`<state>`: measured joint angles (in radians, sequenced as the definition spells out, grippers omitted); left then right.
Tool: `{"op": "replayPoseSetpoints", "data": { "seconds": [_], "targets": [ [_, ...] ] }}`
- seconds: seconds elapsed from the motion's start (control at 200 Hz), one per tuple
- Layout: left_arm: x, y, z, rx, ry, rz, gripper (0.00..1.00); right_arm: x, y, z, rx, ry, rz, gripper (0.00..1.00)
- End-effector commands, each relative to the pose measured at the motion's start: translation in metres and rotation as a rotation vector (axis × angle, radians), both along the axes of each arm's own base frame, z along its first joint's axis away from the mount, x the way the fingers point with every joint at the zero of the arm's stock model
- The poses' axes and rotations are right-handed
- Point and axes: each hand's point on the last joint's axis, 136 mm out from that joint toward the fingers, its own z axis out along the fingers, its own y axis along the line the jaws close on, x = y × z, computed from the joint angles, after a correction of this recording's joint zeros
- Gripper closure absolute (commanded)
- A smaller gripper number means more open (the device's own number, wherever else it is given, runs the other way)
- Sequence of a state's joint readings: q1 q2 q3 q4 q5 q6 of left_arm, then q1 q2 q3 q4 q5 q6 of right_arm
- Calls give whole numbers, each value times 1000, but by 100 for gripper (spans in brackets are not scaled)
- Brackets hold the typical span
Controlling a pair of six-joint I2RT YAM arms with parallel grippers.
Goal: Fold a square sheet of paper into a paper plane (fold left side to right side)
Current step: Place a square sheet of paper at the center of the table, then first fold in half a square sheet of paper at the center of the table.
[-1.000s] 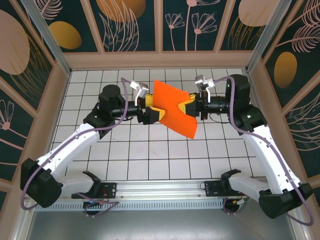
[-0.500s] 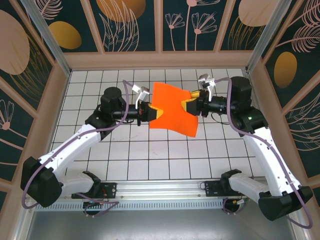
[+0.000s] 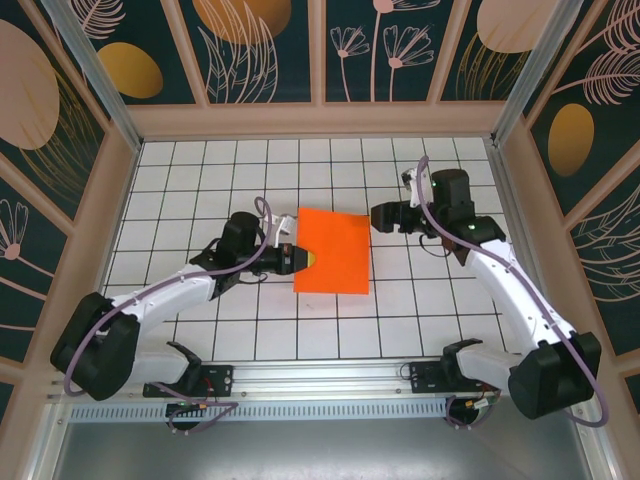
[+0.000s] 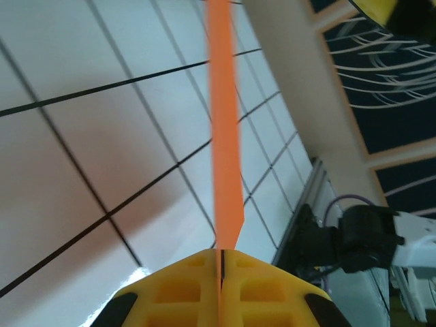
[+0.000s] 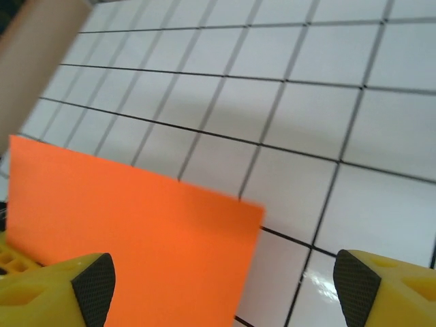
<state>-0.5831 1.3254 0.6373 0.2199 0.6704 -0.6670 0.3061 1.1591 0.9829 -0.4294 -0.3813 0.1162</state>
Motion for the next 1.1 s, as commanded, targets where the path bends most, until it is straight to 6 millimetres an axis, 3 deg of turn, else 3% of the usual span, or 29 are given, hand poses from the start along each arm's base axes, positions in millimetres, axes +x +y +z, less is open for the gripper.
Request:
{"op": "replayPoseSetpoints", "data": {
  "seconds": [0.0,0.185,0.385,0.776,0.961,1.096],
  "targets": [
    [12,9,-30,92,76,107,100,5,-8,-25,-5,61,-81,15],
    [14,20,-78,255,174,132,100,4,2,-52,72,132,-84,32],
    [15,30,-102,351,223,164,100,3,24,-91,132,253,-87,43],
    [22,29,-101,376,220,170,96,6,94,-155,45,435,3,52],
    [25,28,-98,382,209,168,91,5,98,-184,-4,511,-8,54],
    [28,22,-91,345,208,167,80,-2,93,-203,-47,554,-26,55]
  ]
}}
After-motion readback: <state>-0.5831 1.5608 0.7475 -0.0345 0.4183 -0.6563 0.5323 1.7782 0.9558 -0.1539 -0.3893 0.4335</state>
